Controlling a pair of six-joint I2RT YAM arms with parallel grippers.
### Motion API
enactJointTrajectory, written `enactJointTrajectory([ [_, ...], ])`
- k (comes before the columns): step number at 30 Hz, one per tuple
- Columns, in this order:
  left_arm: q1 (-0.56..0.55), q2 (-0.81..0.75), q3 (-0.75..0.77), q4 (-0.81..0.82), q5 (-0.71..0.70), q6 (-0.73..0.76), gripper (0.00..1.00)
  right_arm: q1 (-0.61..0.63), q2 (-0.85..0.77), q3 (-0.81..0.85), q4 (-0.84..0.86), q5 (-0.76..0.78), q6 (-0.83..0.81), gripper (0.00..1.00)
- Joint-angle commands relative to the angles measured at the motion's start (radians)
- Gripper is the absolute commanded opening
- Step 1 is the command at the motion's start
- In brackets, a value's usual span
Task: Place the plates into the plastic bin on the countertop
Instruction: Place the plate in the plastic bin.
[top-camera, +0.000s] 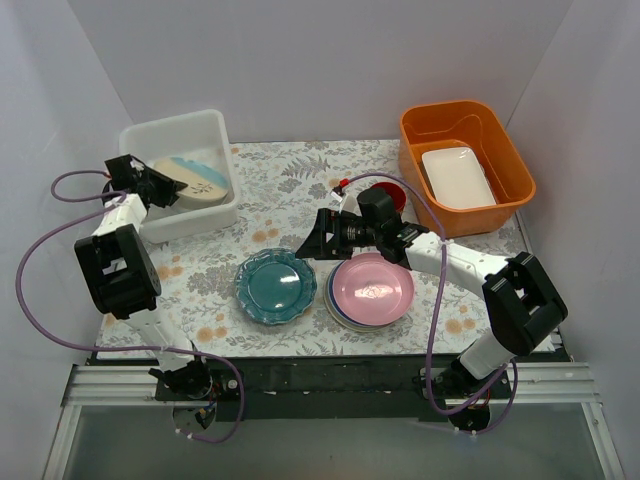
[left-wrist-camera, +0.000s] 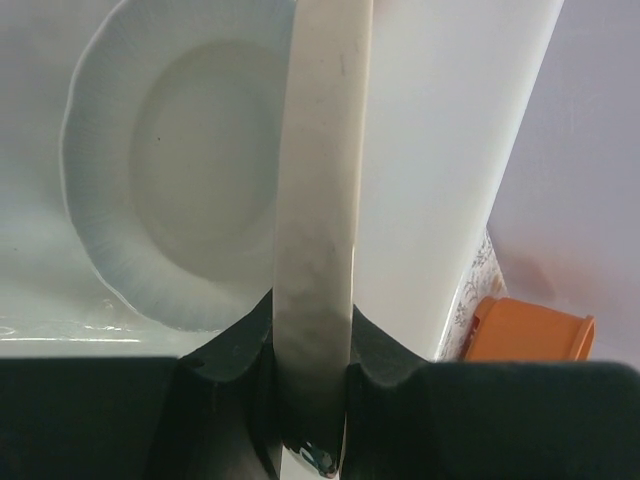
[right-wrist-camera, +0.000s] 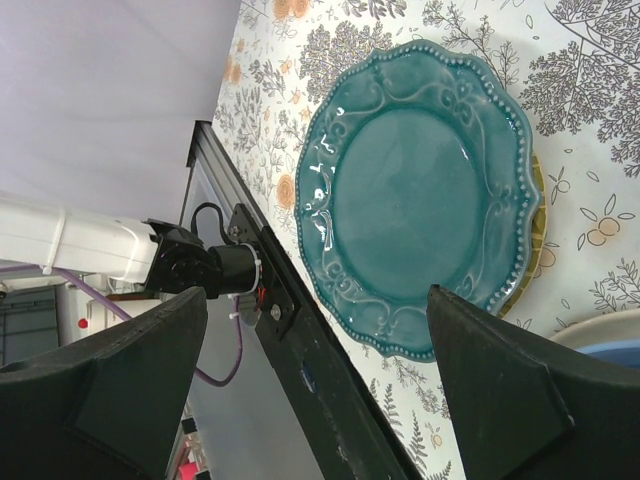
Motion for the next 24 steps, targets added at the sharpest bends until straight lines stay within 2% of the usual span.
enactJointTrajectory([
  [1,-0.003,-0.017,0.043,-0.103,-0.062,0.085,0.18,-0.003,-0.003,0.010,0.032,-0.022,0.000,0.97],
  [7,-0.002,0.009,0.034,-0.149,-0.065,0.099,0.32,-0.005,-0.016,0.001,0.032,-0.022,0.000,0.97],
  [12,-0.003,0.015,0.016,-0.158,-0.079,0.107,0.34,-0.005,-0.020,0.001,0.032,-0.025,0.000,0.97],
  [17,-0.003,0.029,0.026,-0.195,-0.099,0.127,0.48,-0.005,-0.020,-0.001,0.032,-0.027,-0.001,0.97],
  [24,-0.002,0.065,0.055,-0.248,-0.118,0.158,0.57,-0.006,-0.015,-0.008,0.035,-0.034,-0.001,0.97],
])
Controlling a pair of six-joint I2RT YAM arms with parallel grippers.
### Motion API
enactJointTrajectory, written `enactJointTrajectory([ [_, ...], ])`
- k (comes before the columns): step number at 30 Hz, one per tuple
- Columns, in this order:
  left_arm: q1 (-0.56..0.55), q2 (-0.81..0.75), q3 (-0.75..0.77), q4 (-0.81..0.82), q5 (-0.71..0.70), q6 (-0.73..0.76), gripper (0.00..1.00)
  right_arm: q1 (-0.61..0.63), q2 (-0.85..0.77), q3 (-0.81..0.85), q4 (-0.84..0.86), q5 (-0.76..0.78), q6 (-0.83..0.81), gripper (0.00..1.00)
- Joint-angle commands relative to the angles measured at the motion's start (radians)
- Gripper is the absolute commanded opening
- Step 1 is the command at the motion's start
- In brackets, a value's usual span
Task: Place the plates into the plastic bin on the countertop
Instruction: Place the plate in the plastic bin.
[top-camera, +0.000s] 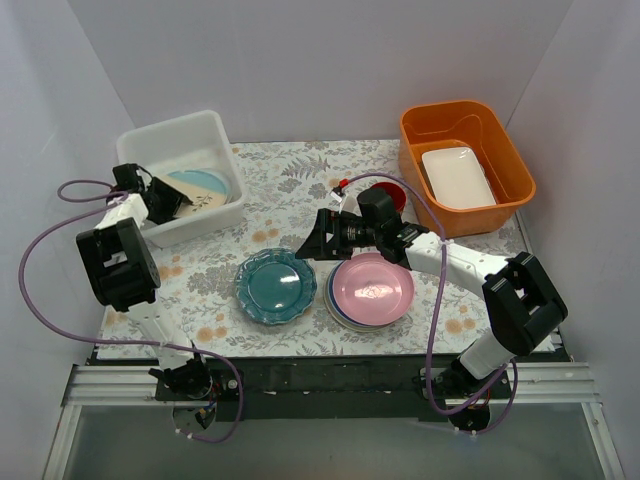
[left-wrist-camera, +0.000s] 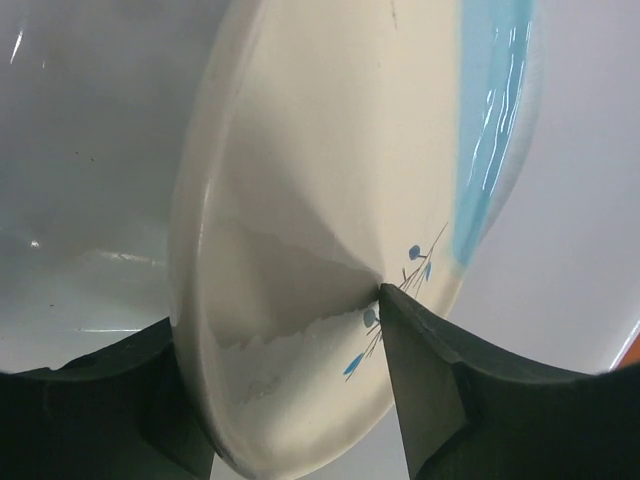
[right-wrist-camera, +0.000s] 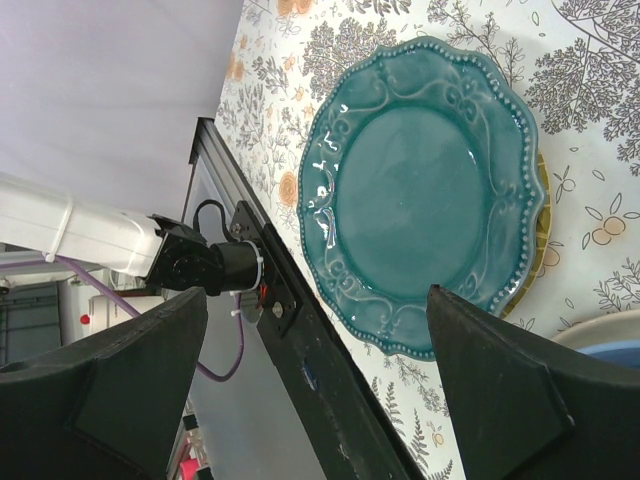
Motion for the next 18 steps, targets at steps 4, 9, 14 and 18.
enactJointTrajectory([
  [4,-0.005,0.025,0.070,-0.096,-0.048,0.059,0.65,-0.007,-0.015,-0.006,0.033,-0.028,-0.004,0.97],
  [9,-0.004,0.058,0.165,-0.182,-0.111,0.089,0.75,-0.009,-0.016,-0.005,0.029,-0.032,-0.007,0.97],
  [14,-0.005,0.115,0.284,-0.286,-0.215,0.117,0.85,-0.009,-0.020,-0.005,0.026,-0.034,-0.010,0.98],
  [18,-0.004,0.111,0.319,-0.300,-0.228,0.114,0.92,-0.009,-0.018,0.000,0.022,-0.037,-0.011,0.98],
])
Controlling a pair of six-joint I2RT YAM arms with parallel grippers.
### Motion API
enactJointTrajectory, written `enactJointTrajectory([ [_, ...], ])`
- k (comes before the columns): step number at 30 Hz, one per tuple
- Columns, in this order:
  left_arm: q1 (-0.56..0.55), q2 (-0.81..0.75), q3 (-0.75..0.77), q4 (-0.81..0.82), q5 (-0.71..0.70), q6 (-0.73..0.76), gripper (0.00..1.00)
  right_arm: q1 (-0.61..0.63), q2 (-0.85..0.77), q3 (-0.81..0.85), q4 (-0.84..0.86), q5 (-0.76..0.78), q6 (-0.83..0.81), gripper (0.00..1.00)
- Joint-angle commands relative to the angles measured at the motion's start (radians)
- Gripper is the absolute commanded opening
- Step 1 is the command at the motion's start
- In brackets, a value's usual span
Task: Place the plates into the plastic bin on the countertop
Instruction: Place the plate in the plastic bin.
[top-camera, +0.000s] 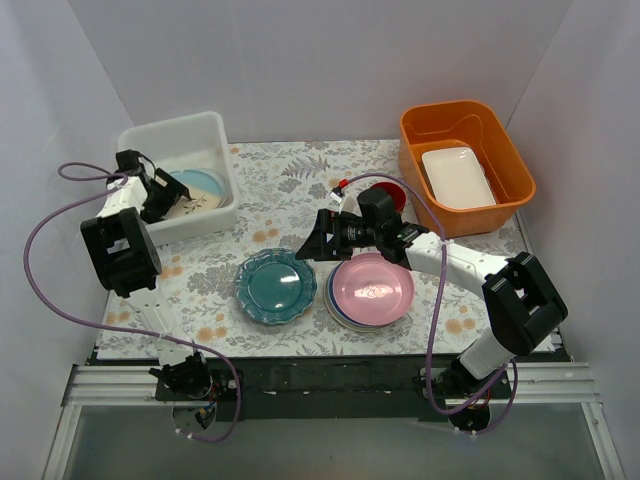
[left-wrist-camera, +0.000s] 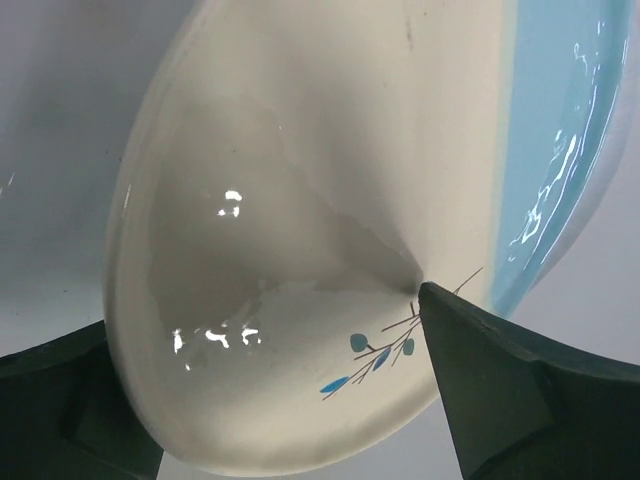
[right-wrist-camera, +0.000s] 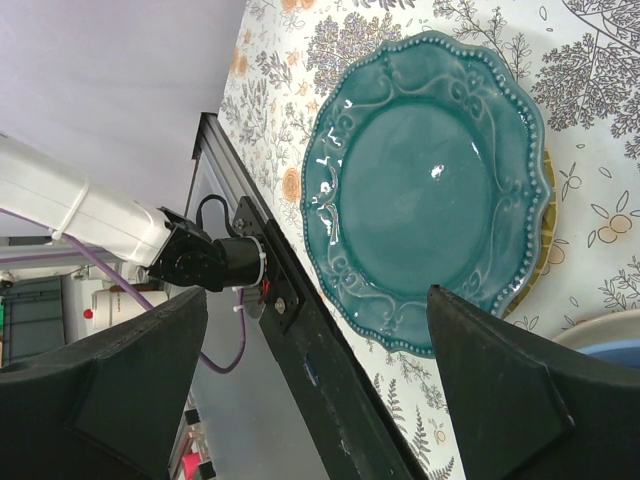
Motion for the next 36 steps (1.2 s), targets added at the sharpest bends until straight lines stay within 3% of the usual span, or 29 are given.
enactJointTrajectory([
  [1,0.011,-0.039,0.069,-0.049,-0.082,0.021,0.93,-0.007,-0.018,0.003,0.022,-0.024,-0.011,0.98],
  [3,0.011,-0.061,0.075,-0.048,-0.079,0.025,0.98,-0.007,-0.020,0.003,0.022,-0.022,-0.011,0.98],
  [27,-0.139,-0.272,0.099,-0.129,-0.355,0.104,0.98,-0.007,-0.050,-0.001,0.024,-0.024,0.002,0.98],
  [36,-0.156,-0.317,0.080,-0.171,-0.337,0.117,0.98,-0.007,-0.084,-0.003,0.013,-0.017,0.000,0.98],
])
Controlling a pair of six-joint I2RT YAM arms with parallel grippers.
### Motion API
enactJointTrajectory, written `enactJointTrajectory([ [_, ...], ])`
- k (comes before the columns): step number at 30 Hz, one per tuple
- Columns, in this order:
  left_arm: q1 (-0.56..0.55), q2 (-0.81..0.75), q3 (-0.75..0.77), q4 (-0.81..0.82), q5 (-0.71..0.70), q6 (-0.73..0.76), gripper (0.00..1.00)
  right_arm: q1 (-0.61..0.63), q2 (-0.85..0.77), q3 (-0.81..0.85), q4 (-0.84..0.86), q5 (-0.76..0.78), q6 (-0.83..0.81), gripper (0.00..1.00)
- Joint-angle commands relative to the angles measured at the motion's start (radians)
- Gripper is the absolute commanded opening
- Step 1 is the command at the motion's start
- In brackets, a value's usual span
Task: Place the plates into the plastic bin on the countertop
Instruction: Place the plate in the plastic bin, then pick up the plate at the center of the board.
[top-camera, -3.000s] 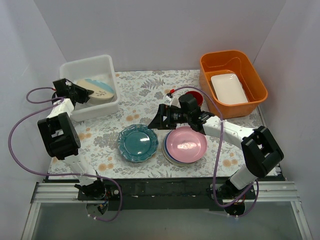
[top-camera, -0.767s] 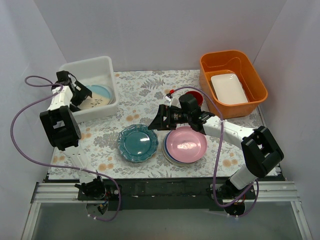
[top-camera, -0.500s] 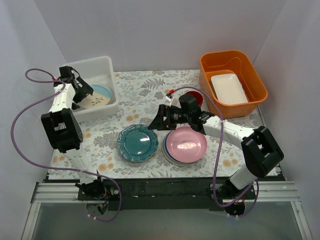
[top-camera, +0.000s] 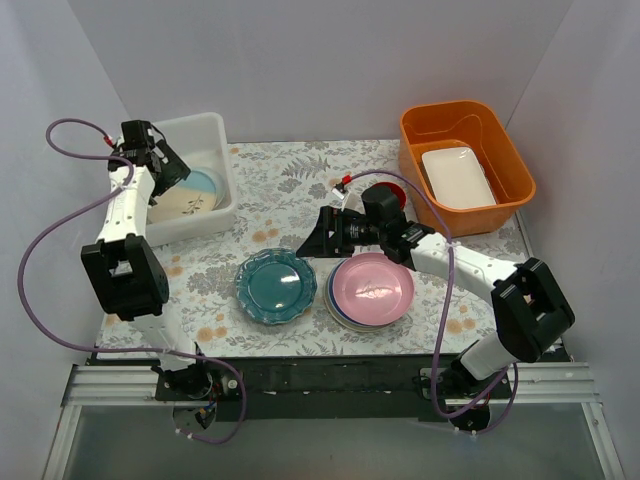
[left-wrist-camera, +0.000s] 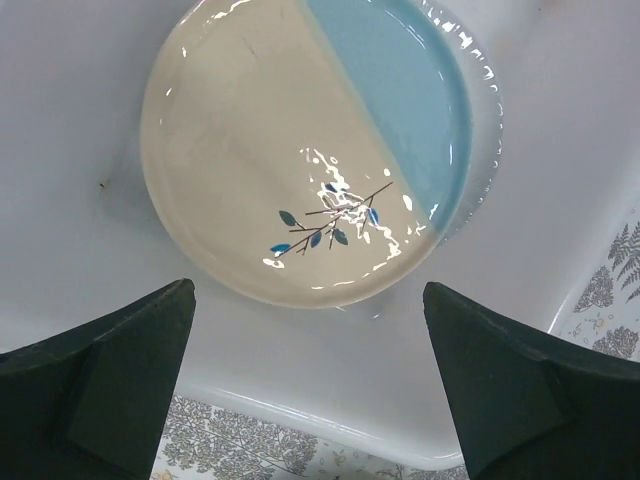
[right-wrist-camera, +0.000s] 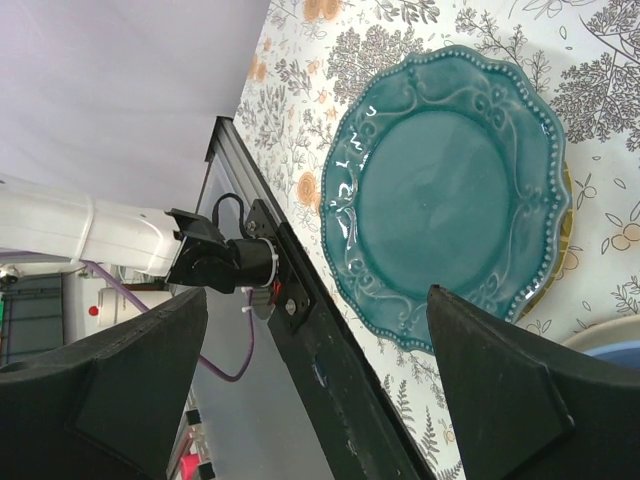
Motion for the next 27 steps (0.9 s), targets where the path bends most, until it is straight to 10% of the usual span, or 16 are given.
enactJointTrajectory([
  [1,-0.018,-0.087,0.007,-0.015,-0.011,0.020,0.98,-0.003,-0.047,-0.003,0.010,-0.011,-0.004,0.98],
  [19,-0.224,-0.176,0.044,-0.080,0.043,-0.045,0.98,-0.005,-0.060,-0.012,-0.009,0.003,-0.016,0.98],
  [27,-0.228,-0.366,-0.191,-0.009,0.230,-0.078,0.98,-0.006,-0.027,0.018,-0.050,0.026,-0.041,0.98],
])
